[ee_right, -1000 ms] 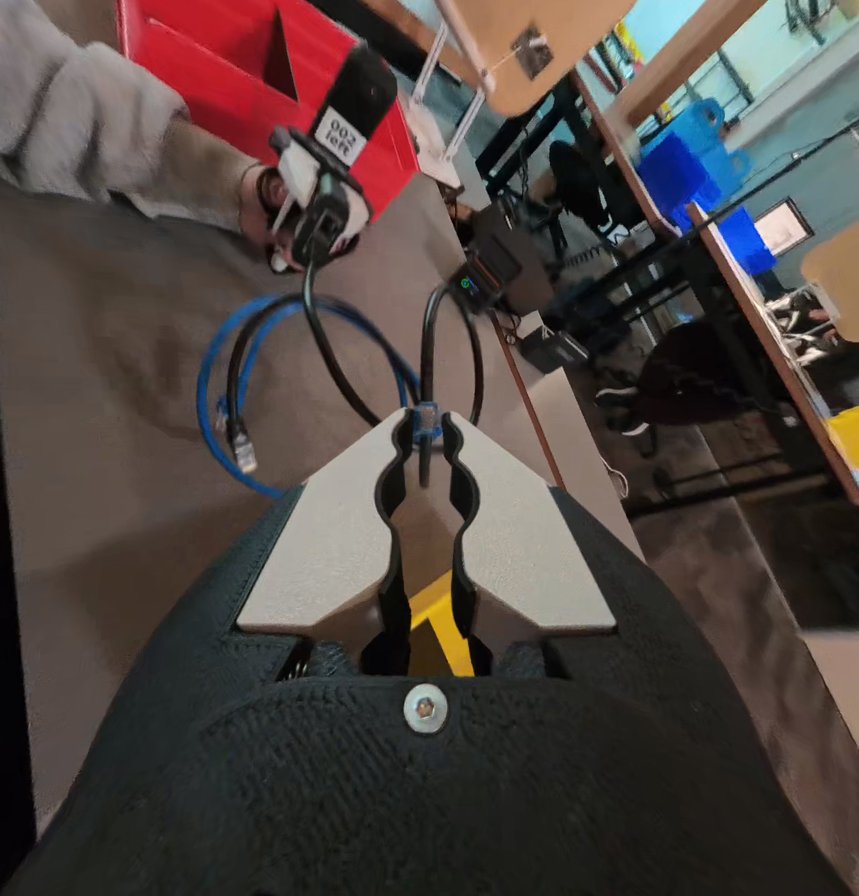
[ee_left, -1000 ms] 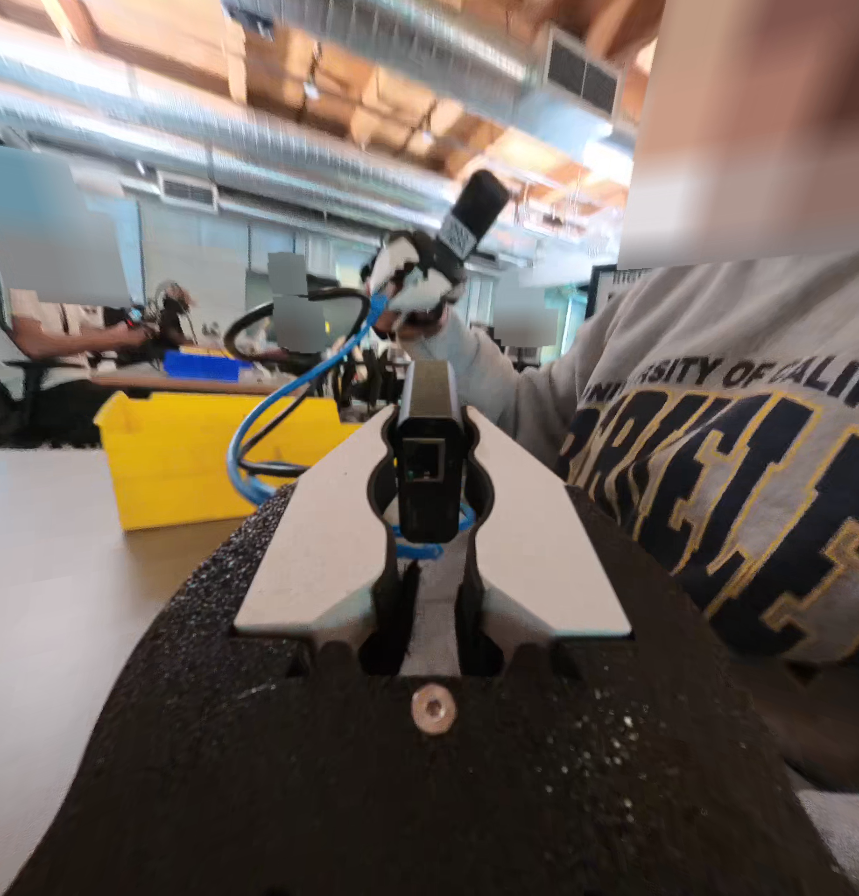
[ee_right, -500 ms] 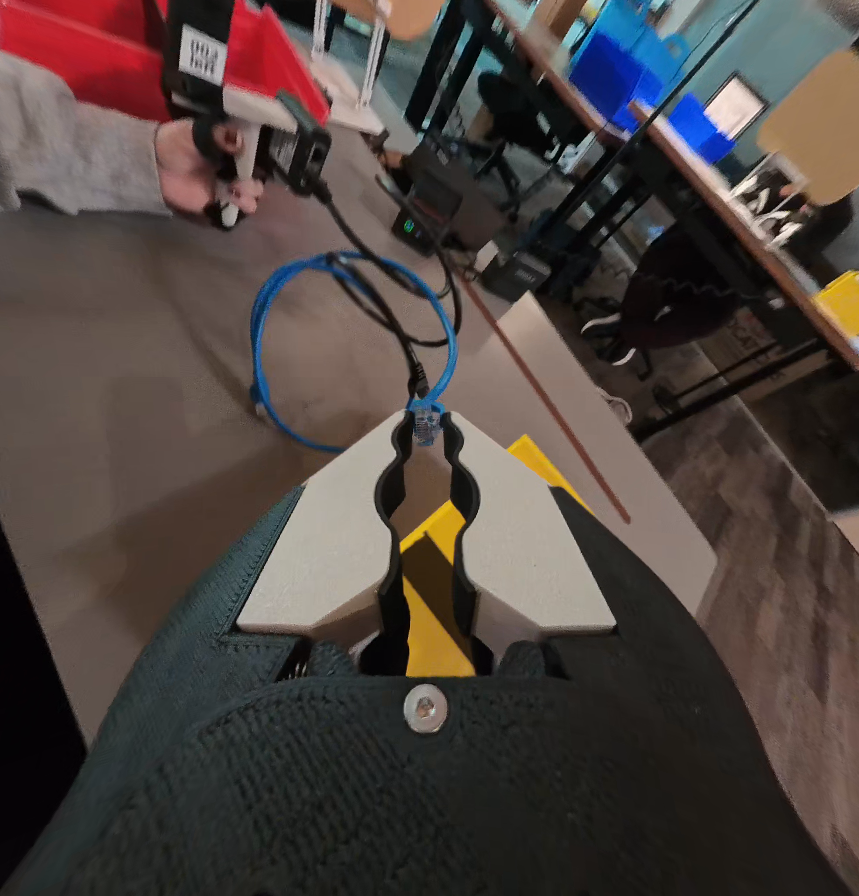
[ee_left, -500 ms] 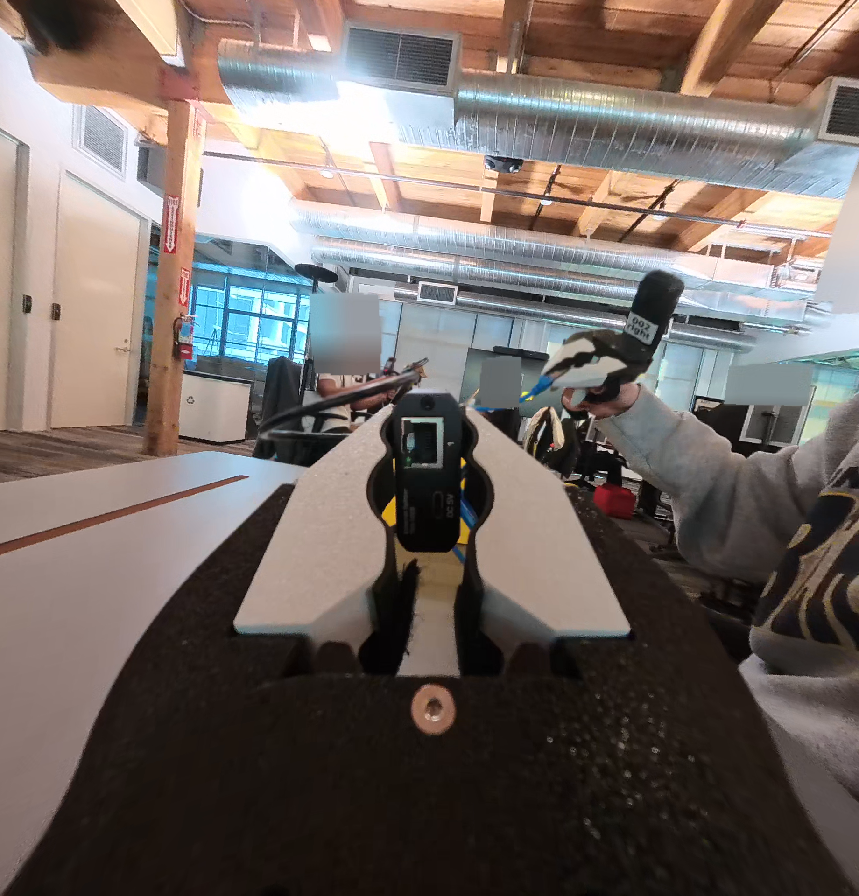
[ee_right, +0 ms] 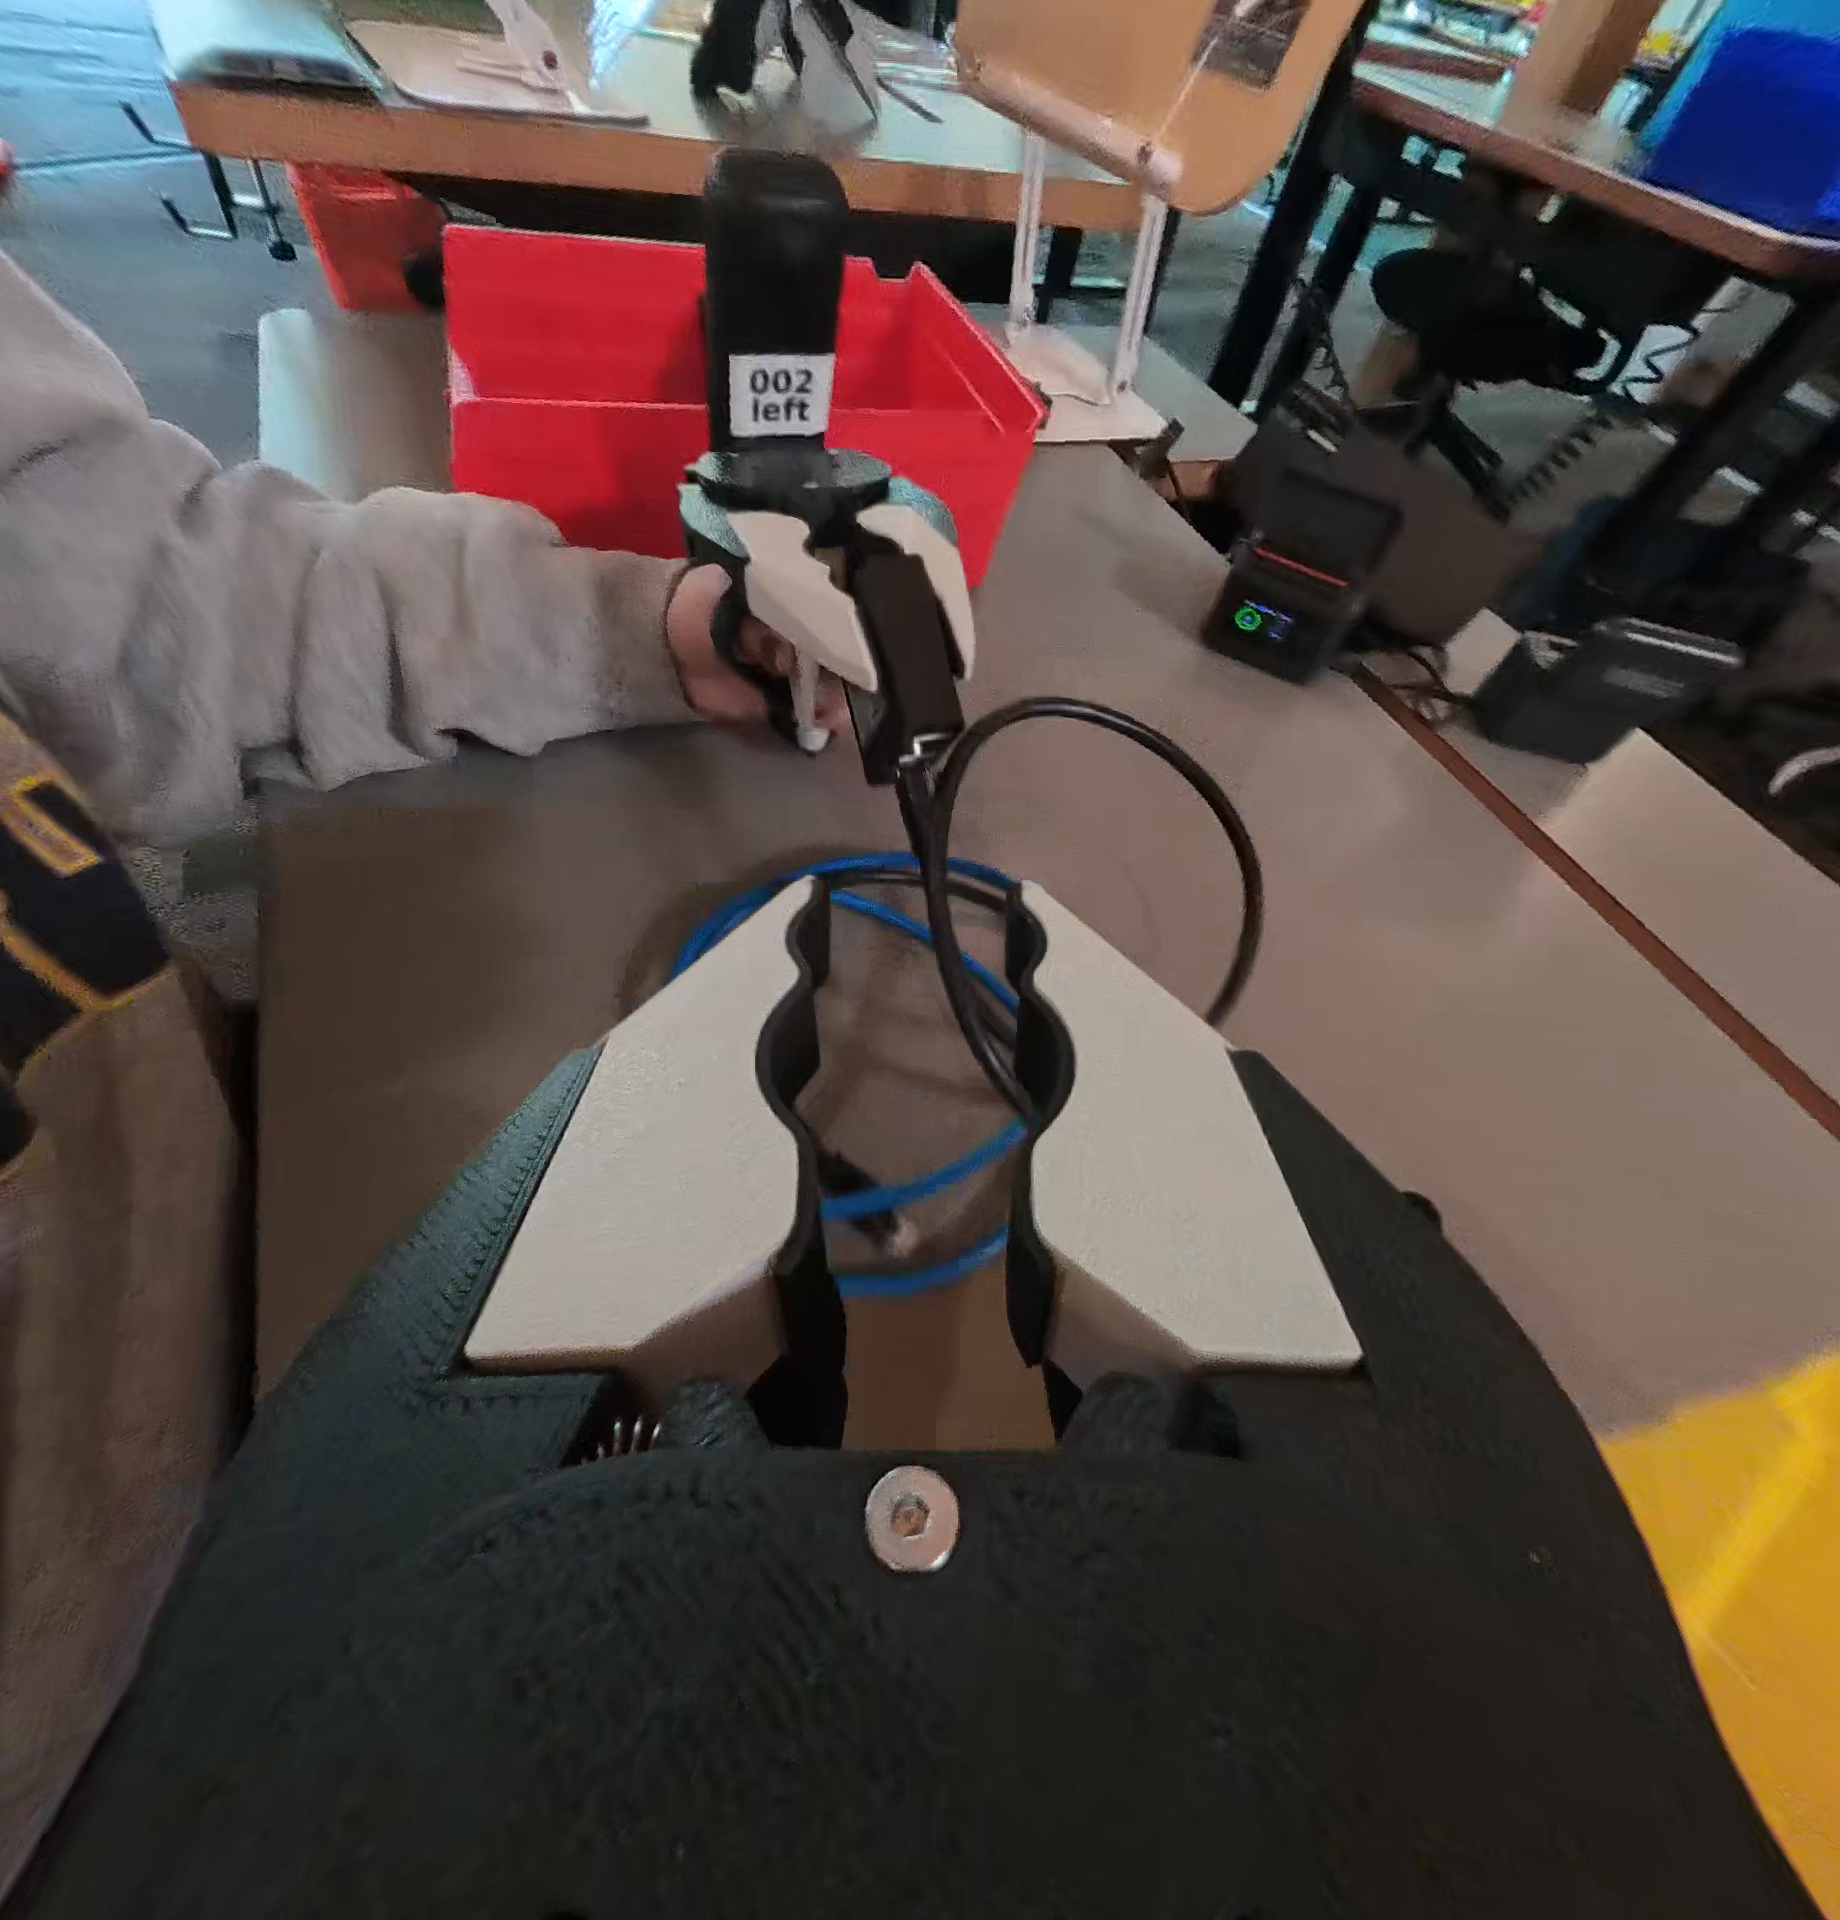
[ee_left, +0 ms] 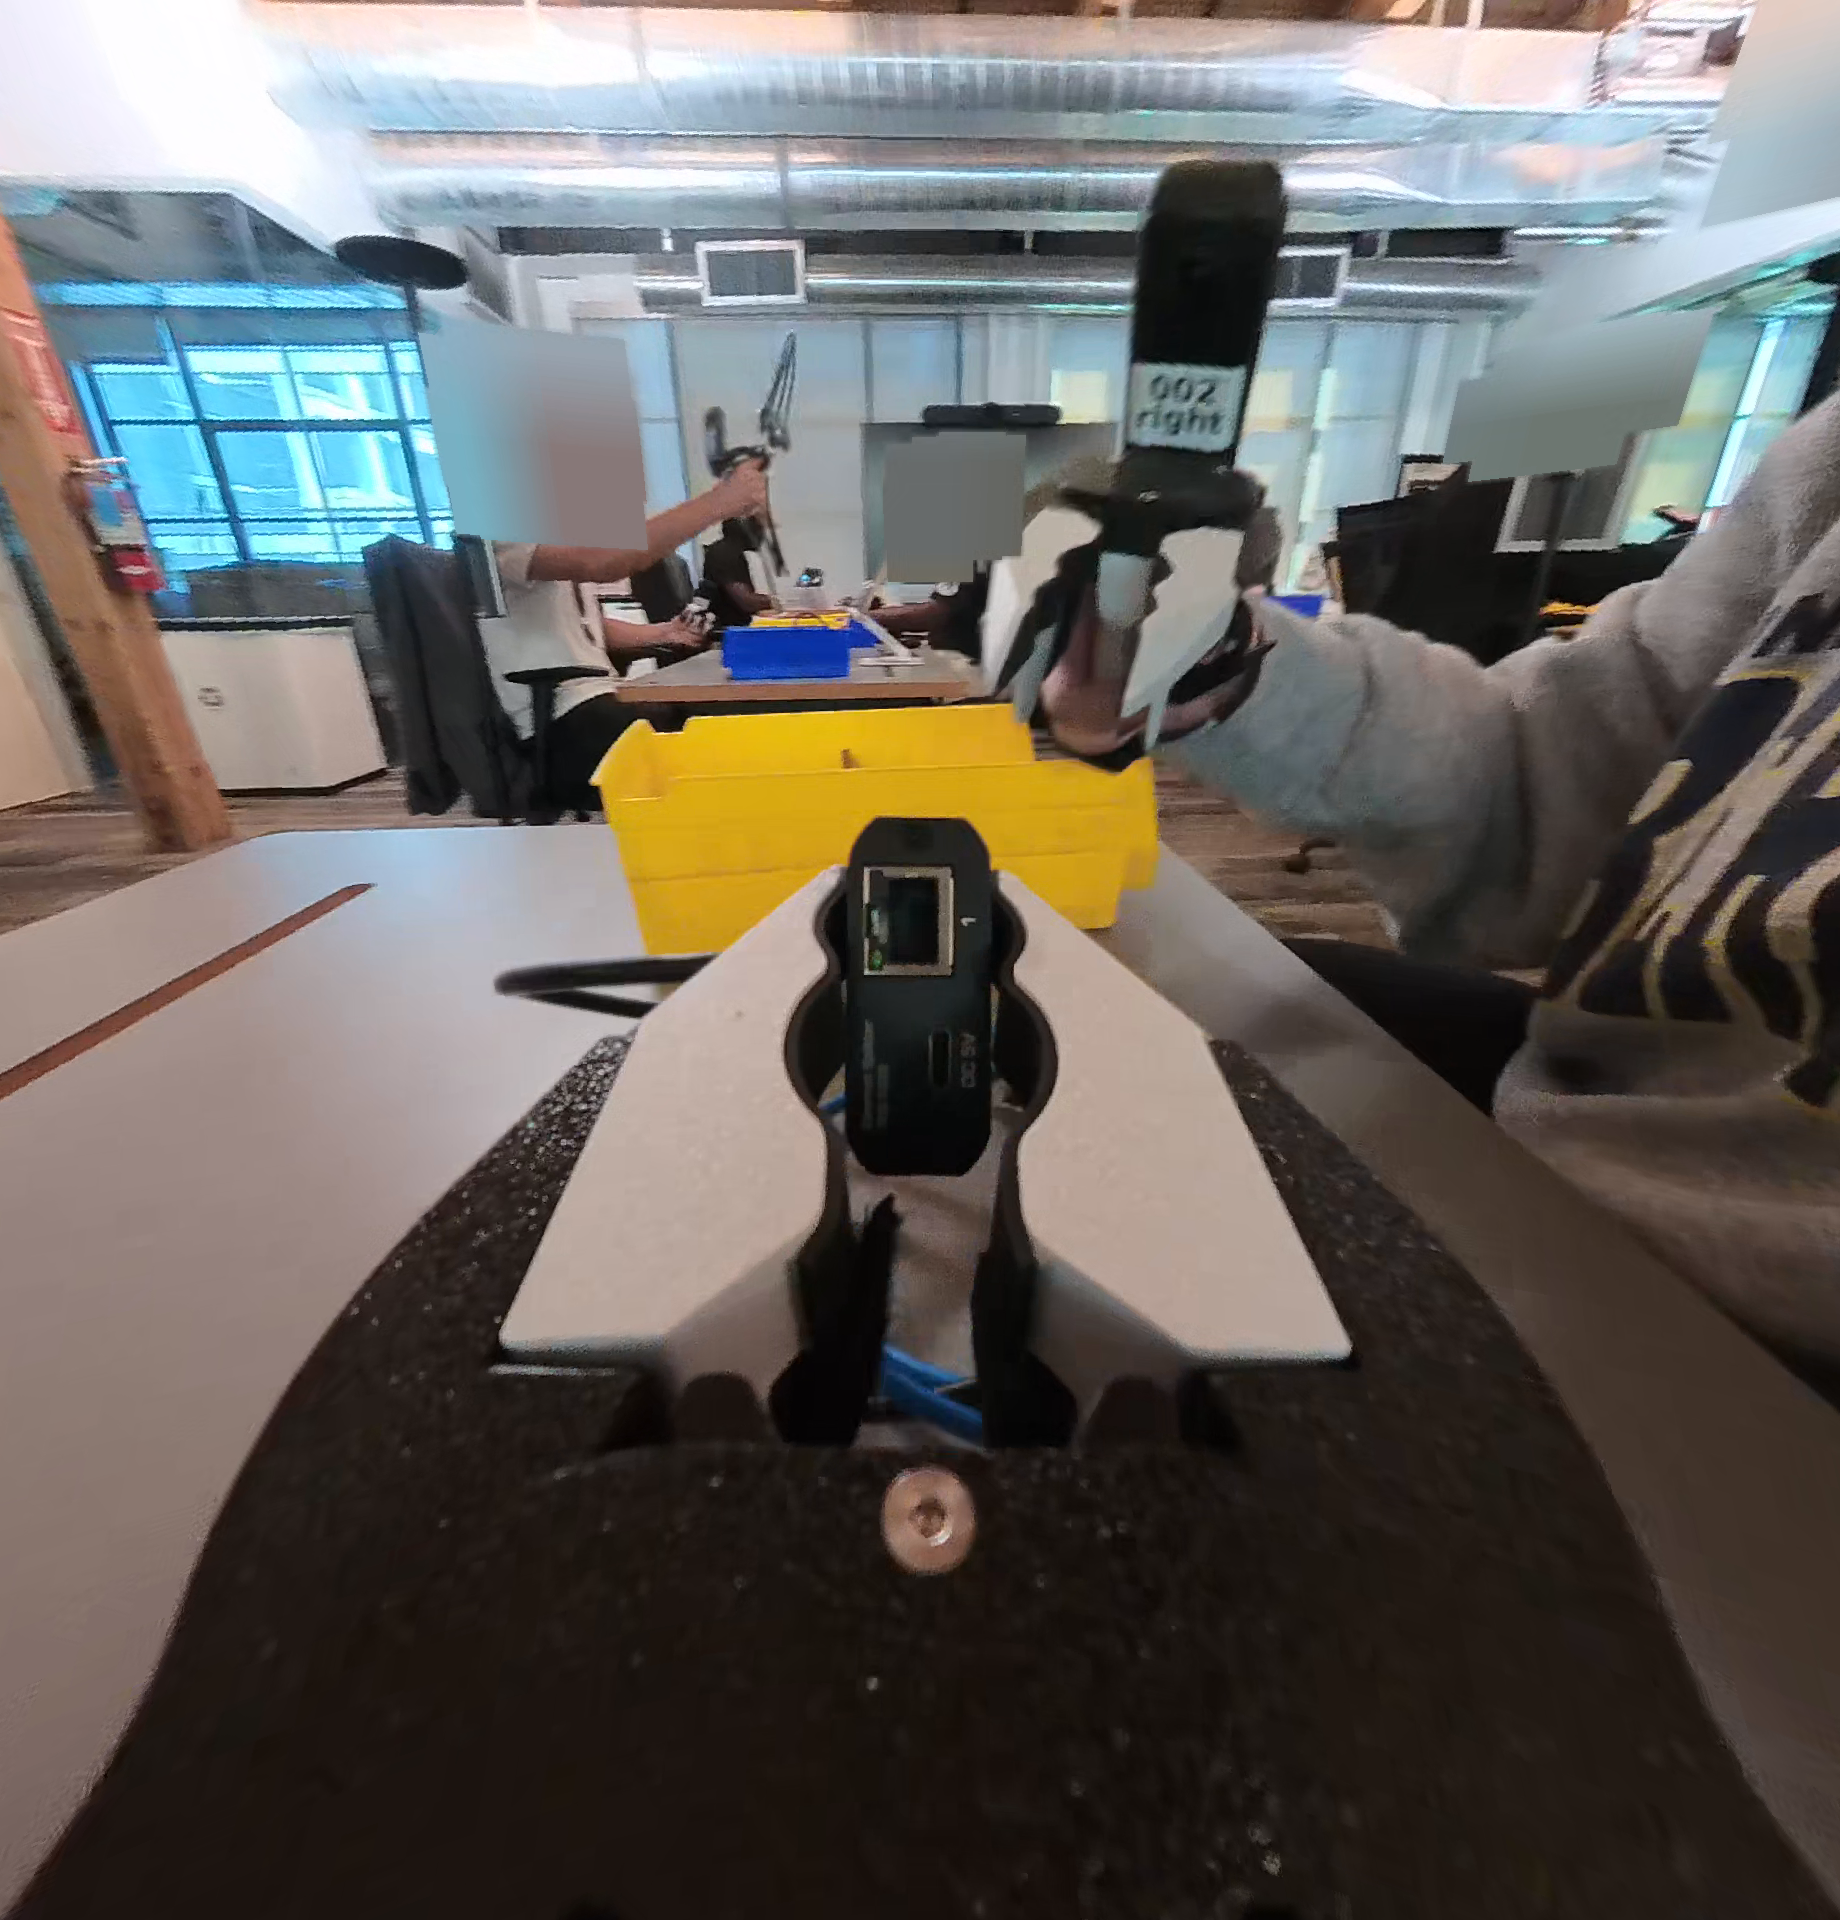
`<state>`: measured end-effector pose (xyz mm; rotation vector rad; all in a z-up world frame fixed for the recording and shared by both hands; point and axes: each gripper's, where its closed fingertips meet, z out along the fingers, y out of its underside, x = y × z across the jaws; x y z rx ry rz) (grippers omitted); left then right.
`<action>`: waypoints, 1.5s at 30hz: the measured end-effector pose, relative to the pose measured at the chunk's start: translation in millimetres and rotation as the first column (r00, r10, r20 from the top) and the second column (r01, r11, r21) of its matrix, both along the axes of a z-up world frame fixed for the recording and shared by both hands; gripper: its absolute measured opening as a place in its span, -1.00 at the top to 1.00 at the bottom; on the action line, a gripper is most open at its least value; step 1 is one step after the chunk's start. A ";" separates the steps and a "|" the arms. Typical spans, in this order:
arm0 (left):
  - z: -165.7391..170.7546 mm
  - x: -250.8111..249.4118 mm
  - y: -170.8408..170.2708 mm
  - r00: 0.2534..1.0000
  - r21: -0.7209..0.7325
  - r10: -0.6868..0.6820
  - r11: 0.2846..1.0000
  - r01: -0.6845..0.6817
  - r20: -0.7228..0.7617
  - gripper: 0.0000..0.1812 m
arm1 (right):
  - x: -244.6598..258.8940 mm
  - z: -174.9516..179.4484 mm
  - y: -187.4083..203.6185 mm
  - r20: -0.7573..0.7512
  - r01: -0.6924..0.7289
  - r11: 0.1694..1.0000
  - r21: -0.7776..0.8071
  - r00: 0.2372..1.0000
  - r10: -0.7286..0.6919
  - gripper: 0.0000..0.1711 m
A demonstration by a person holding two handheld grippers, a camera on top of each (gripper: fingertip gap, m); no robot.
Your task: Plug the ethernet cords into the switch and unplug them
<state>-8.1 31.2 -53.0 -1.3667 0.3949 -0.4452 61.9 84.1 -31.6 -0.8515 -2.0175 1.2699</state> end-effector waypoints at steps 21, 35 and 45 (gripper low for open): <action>0.1 14.8 -9.4 0.975 -0.071 -0.184 0.979 0.193 0.125 0.75 | -62.9 -55.4 -64.1 -0.023 -0.036 0.994 0.099 0.999 0.039 0.86; -34.7 42.1 -21.5 0.944 -0.298 -0.329 0.903 0.308 -0.019 0.76 | -33.2 -71.5 -77.3 0.071 -0.226 0.954 0.197 0.974 0.217 0.89; -33.7 73.0 -45.4 0.823 -0.337 -0.554 0.756 0.561 0.125 0.75 | 28.6 -56.3 -88.6 0.266 -0.587 0.788 0.186 0.802 0.535 0.93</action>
